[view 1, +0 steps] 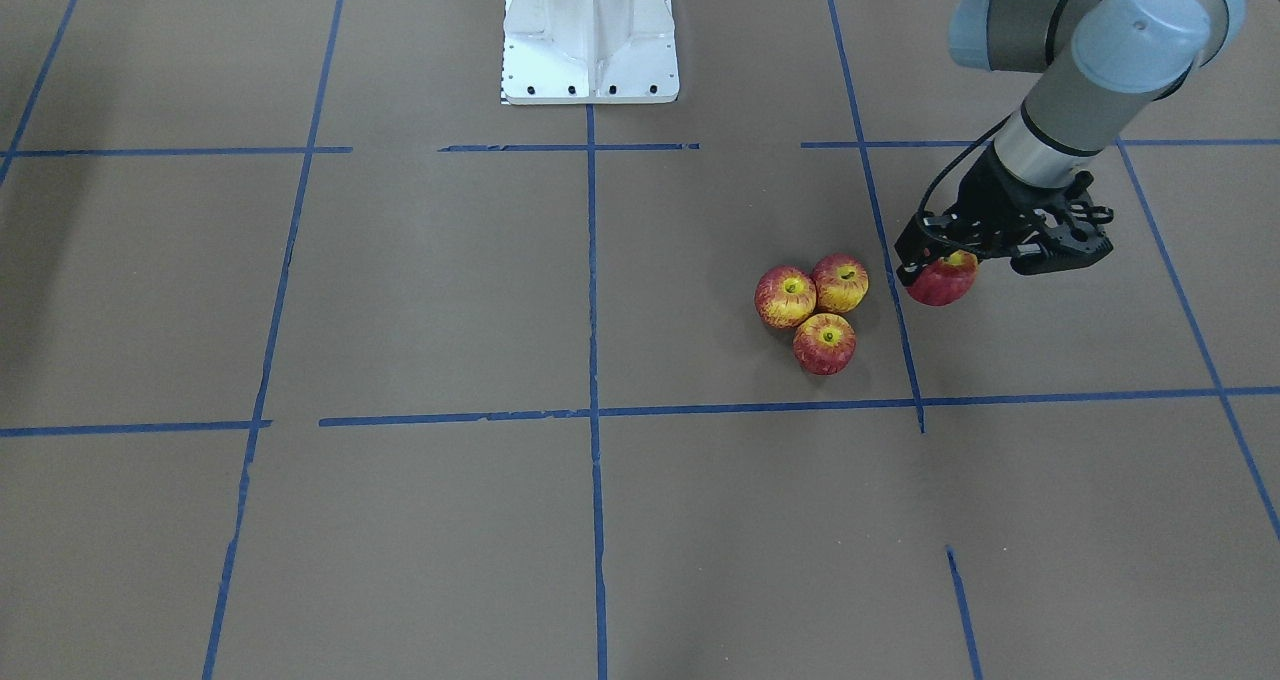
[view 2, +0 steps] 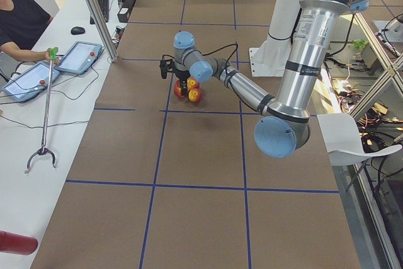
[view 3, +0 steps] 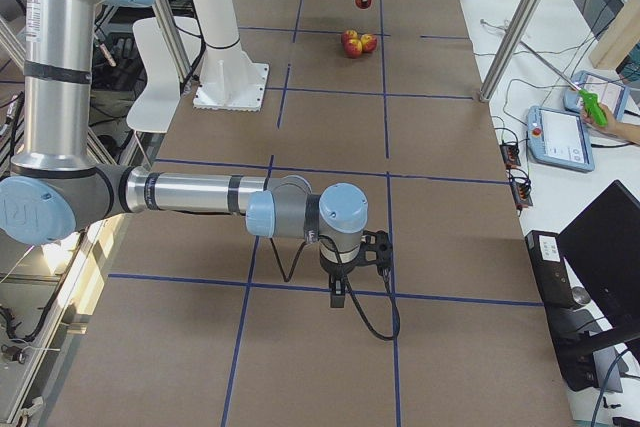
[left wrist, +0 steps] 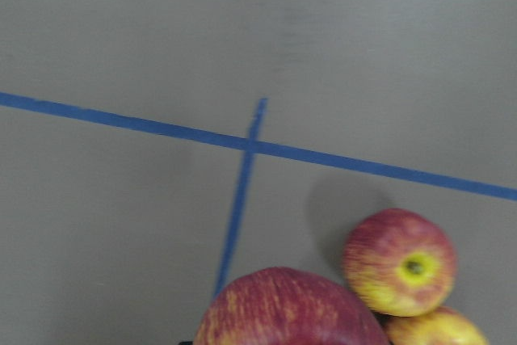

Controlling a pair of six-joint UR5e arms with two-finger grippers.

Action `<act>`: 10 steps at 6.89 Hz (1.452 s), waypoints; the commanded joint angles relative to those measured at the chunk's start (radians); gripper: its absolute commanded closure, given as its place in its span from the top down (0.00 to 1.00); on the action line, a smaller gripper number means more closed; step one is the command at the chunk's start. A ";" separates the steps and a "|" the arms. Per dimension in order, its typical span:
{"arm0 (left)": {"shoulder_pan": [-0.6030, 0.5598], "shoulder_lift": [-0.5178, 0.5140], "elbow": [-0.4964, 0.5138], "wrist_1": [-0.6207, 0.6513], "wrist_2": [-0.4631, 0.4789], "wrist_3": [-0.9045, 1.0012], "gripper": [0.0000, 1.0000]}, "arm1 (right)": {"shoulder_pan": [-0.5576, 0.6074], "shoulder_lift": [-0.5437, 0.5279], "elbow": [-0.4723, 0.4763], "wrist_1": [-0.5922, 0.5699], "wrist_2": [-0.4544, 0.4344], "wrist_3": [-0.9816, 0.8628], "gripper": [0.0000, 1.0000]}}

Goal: Stack apples
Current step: 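Carry the apple with the left gripper over the three-apple cluster, then lower the apple onto the cluster and open the left gripper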

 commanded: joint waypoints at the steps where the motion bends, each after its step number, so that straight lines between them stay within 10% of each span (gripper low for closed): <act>1: 0.094 -0.085 0.080 -0.015 0.006 -0.080 0.00 | 0.000 0.000 0.000 0.000 0.000 0.000 1.00; 7: 0.126 -0.128 0.164 -0.017 0.008 -0.075 0.00 | 0.000 0.000 0.000 0.000 0.000 0.000 1.00; 8: 0.128 -0.125 0.160 -0.017 0.009 -0.075 0.39 | 0.000 0.000 0.000 0.001 0.000 0.000 1.00; 9: 0.128 -0.122 0.151 -0.015 0.011 -0.077 0.99 | 0.000 0.000 0.000 0.000 0.000 0.000 1.00; 10: 0.126 -0.119 0.148 -0.015 0.011 -0.077 1.00 | 0.000 0.000 0.000 0.001 0.000 0.000 1.00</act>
